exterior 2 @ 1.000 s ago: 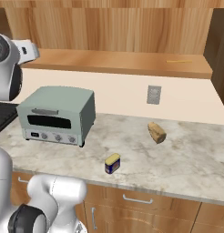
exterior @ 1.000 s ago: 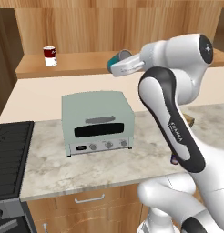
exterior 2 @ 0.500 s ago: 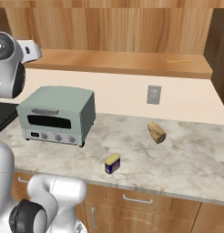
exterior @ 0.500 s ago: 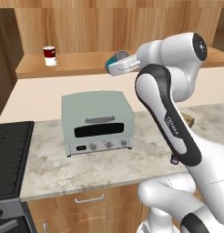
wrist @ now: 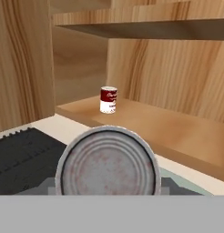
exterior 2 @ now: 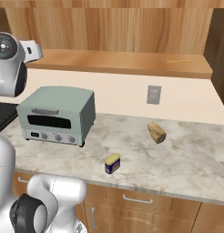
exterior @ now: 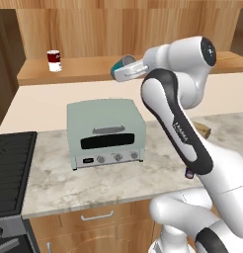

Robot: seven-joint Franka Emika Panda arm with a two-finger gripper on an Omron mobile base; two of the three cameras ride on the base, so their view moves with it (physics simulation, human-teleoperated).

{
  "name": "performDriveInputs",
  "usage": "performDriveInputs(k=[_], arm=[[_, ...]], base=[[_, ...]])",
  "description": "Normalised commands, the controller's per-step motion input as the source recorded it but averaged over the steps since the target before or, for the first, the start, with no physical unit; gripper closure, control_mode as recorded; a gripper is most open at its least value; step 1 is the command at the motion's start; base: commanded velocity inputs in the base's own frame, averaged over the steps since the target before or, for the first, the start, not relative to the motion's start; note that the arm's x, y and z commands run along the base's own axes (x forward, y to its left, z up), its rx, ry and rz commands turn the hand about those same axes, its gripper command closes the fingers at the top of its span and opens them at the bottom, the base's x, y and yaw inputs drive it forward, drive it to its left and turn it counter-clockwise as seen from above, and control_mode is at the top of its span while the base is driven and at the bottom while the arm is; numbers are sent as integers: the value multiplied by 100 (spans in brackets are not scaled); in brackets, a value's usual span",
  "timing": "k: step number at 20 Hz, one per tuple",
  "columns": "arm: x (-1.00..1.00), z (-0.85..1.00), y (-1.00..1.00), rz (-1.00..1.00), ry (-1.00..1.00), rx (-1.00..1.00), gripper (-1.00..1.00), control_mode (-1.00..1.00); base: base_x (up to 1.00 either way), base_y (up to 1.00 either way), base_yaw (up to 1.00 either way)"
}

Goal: Pick the cans from the counter and place them in their designated side in the cabinet.

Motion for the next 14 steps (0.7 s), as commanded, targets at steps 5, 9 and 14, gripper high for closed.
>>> performDriveInputs(k=[5, 9, 14], arm=[[12, 0, 5, 1, 0, 0, 100, -100], [16, 0, 5, 1, 1, 0, 100, -100], [17, 0, 6, 1, 1, 0, 100, -100]], base=[[0, 0, 0], [0, 0, 0], [0, 0, 0]])
